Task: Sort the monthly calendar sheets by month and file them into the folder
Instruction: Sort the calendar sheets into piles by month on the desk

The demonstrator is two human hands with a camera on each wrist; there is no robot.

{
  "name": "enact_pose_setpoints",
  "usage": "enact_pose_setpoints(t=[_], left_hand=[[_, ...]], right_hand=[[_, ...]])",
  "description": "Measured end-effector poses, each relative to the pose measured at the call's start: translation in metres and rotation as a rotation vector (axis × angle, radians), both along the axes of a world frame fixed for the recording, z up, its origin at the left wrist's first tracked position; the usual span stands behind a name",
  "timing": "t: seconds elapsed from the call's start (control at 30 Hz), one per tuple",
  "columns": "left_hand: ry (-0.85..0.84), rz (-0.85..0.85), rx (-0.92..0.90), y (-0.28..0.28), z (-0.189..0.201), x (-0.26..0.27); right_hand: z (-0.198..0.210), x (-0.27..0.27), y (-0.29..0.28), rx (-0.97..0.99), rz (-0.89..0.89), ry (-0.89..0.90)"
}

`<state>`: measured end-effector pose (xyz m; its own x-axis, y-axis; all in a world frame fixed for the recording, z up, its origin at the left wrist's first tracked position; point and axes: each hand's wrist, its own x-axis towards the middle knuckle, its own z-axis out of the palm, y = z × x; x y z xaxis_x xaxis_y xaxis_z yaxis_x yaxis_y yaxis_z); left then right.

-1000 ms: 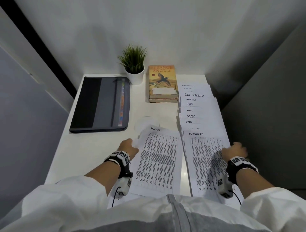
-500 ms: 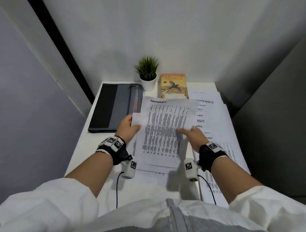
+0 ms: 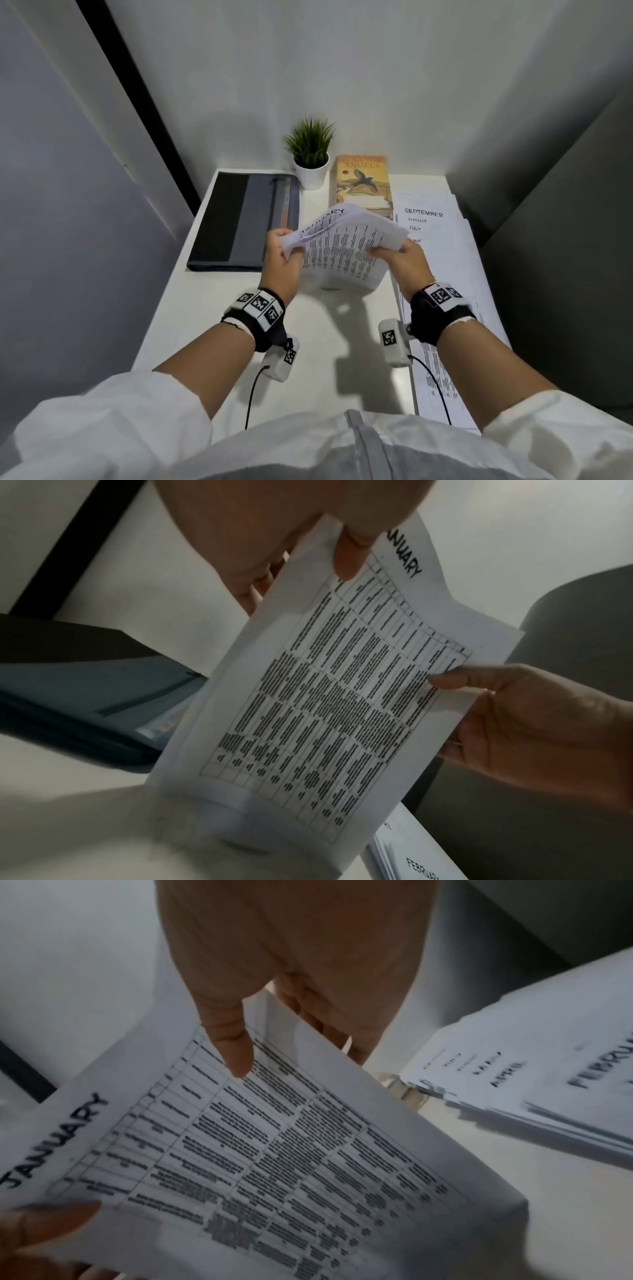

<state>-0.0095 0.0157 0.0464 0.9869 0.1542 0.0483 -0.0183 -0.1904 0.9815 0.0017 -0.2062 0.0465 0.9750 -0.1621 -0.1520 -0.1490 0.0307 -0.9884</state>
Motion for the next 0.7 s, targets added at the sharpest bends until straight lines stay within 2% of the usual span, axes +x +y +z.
enact_pose_setpoints(t=[0.2, 0.33, 0.4, 0.57, 0.7], left_hand=[[-0.036, 0.048, -0.156, -0.001, 0.008, 0.011], [0.062, 0.054, -0.12, -0.002, -0.007, 0.009], [0.096, 0.045, -0.088, -0.004, -0.012, 0.006], [-0.012, 0.065, -0.029, -0.005, -0.003, 0.011], [-0.161, 0.059, 0.023, -0.009, 0.012, 0.019]], right_hand=[[-0.004, 0.009, -0.001, 0.012, -0.009, 0.001], [-0.021, 0.004, 0.001, -0.003, 0.048, 0.081], [-0.03, 0.0, 0.004, -0.012, 0.015, 0.117], [-0.013, 0.0, 0.01, -0.011, -0.034, -0.049], [0.003, -0.003, 0.015, -0.009, -0.055, -0.155]])
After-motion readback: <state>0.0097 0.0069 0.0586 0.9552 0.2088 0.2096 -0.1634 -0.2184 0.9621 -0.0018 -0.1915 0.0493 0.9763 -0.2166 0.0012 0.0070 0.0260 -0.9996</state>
